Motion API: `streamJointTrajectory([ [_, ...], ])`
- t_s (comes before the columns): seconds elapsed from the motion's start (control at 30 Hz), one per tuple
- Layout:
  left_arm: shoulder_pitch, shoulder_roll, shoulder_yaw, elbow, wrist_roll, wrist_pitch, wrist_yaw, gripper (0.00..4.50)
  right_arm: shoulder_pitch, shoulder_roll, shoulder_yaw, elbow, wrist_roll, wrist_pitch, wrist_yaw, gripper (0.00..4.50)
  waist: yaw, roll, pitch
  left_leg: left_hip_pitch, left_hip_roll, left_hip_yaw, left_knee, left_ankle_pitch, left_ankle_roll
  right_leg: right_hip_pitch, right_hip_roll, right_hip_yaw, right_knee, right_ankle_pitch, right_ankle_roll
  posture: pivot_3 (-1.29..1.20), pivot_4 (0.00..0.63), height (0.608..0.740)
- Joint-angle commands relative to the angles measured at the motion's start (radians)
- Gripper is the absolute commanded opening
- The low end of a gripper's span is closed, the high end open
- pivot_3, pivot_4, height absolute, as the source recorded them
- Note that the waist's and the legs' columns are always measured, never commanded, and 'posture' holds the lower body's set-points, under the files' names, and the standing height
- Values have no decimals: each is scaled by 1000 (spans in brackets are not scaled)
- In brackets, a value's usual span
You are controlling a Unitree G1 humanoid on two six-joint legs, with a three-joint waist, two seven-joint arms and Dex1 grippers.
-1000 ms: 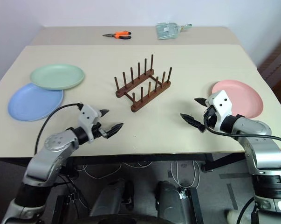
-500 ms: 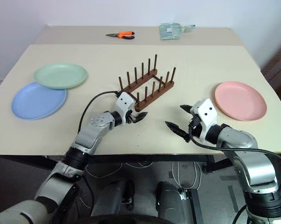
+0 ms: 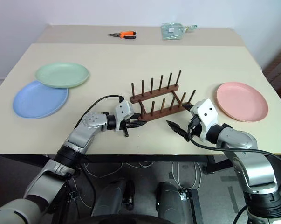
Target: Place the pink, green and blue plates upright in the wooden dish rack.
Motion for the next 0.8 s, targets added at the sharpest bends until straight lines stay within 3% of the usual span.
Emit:
streamJointTrajectory([
  [0.03, -53, 14, 53, 77, -8, -17, 4, 1828, 9, -8, -25, 4, -16, -48, 10, 4500, -1, 0, 0, 0, 0, 0, 0, 0, 0, 0, 0, 0, 0, 0, 0, 0, 150, 740],
  [0.13, -50, 45, 98, 87, -4, 7, 43, 3295, 20, -13, -27, 25, -35, -69, 14, 4500, -7, 0, 0, 0, 0, 0, 0, 0, 0, 0, 0, 0, 0, 0, 0, 0, 150, 740],
  [0.17, -36, 62, 121, 66, -8, 34, 61, 3547, 21, -21, -28, 39, -45, -64, 14, 4500, -9, 0, 0, 0, 0, 0, 0, 0, 0, 0, 0, 0, 1, 0, 0, 0, 150, 740],
  [0.2, -12, 83, 145, 30, -13, 56, 81, 4149, 20, -33, -27, 62, -63, -61, 9, 4246, -13, 0, 0, 0, 0, 0, 0, 0, 0, 0, 1, 0, 1, 0, 0, 0, 150, 740],
  [0.3, 70, 132, 171, -107, -36, 131, 78, 4008, 22, -56, -20, 100, -91, -57, 14, 3163, -26, 0, 0, 0, 0, 0, 0, 0, 0, 0, 0, 0, 1, 0, 0, 0, 150, 740],
  [0.43, 167, 141, 119, -343, -74, 271, 62, 2251, -4, -63, 32, 144, -145, -67, 12, 1107, -27, 1, 0, 1, 1, 0, 0, 0, 0, 1, 0, 0, 1, 0, 0, 0, 150, 740],
  [0.5, 182, 97, 57, -422, -59, 320, 91, 2234, -48, -54, 70, 180, -187, -62, -8, 218, -22, 1, 0, 1, 0, -1, 1, 0, 0, 1, 0, 0, 1, 0, 1, 0, 150, 740],
  [0.67, 118, -34, -41, -351, 72, 437, 283, 2234, -183, -26, 170, 325, -296, -46, -60, 218, -25, 1, 0, 0, -1, -1, 4, -1, 2, 2, 0, 0, 0, 1, 2, 0, 150, 740],
  [0.8, 34, -129, -13, -203, 121, 478, 439, 2234, -285, 30, 217, 435, -333, -56, -83, 218, -27, 1, 0, 1, -1, -1, 4, 0, 1, 3, 0, 0, 1, 1, 3, 0, 150, 740],
])
